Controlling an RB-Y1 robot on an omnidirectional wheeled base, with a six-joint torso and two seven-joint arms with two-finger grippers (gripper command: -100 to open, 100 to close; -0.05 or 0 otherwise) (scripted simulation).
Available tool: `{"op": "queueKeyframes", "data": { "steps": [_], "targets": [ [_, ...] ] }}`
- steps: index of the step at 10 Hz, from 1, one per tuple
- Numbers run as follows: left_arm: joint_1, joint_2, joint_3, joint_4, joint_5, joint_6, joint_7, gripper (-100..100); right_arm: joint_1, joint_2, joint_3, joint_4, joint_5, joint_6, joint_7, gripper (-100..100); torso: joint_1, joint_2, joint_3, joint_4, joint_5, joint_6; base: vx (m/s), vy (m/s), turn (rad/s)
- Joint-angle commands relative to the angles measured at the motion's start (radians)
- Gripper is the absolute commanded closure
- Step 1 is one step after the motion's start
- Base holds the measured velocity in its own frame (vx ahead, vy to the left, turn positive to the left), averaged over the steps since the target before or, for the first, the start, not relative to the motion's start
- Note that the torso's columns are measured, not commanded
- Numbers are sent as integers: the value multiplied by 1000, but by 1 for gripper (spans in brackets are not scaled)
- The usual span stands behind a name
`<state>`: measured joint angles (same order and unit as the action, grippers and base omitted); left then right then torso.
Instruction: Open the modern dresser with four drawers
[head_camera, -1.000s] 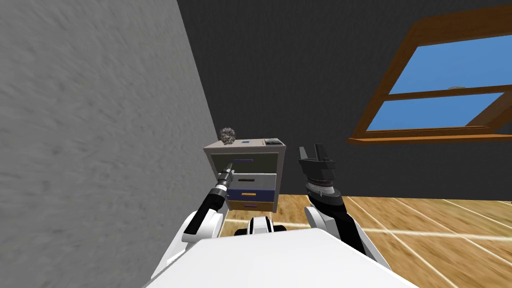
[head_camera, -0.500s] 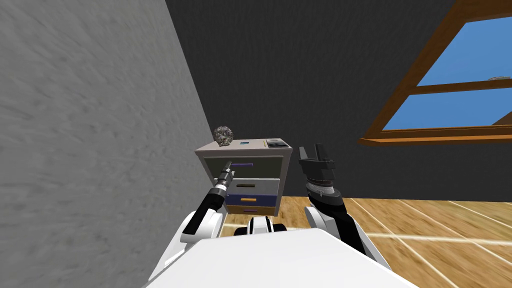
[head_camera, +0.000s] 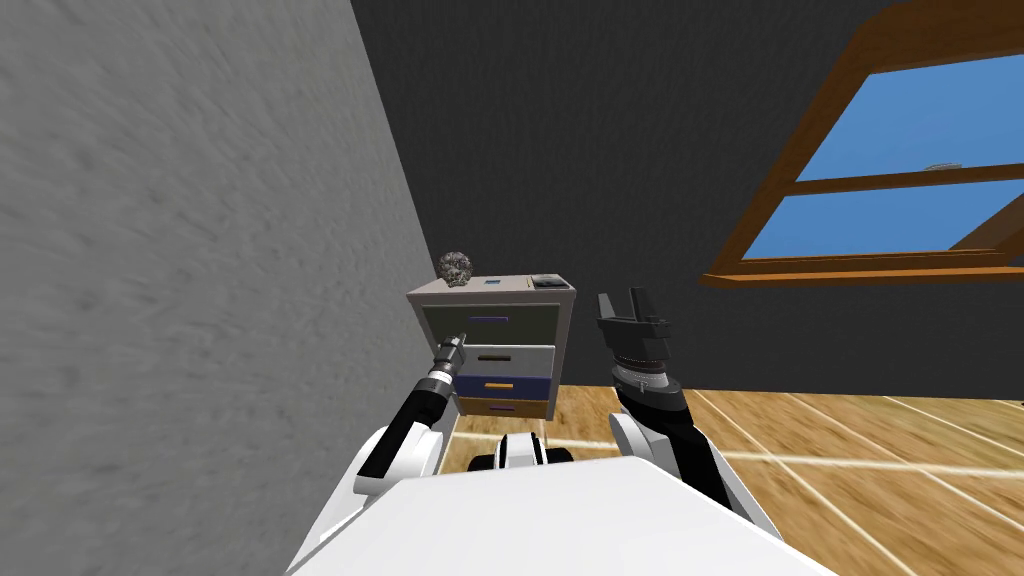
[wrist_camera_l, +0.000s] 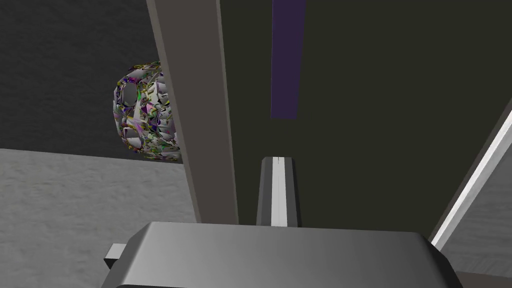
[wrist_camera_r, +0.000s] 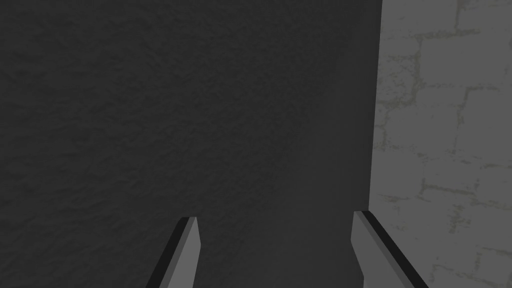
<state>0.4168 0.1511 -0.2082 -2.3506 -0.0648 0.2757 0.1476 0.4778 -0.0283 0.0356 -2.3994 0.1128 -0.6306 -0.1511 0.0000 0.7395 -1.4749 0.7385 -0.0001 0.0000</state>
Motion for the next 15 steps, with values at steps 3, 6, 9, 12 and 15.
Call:
{"op": "queueKeyframes", "data": {
  "steps": [3, 6, 9, 12, 15],
  "targets": [
    [-11, -5, 7, 11, 0, 4, 0, -100, 1, 0, 0, 0, 0, 0, 0, 0, 0, -15, -10, -5, 0, 0, 127, -1, -17],
    [-17, -7, 10, 14, -1, 7, 0, -100, 1, 0, 0, 0, 0, 0, 0, 0, 0, -1, 0, 0, 0, 0, 142, 11, -13],
    [-103, -82, 68, 76, -41, 38, -16, -100, 0, 0, 0, 0, 0, 0, 0, 0, 2, 6, 4, 2, 1, 0, -59, 47, -226],
    [-167, -138, 111, 121, -71, 61, -27, -100, 0, 0, 0, 0, 0, 0, 0, 0, 0, -3, -2, -1, 0, 0, -84, 42, -160],
    [-231, -194, 154, 167, -101, 84, -38, -100, 0, 0, 0, 0, 0, 0, 0, 0, 0, -3, -2, -1, 0, 0, -61, 37, -176]
  ]
}}
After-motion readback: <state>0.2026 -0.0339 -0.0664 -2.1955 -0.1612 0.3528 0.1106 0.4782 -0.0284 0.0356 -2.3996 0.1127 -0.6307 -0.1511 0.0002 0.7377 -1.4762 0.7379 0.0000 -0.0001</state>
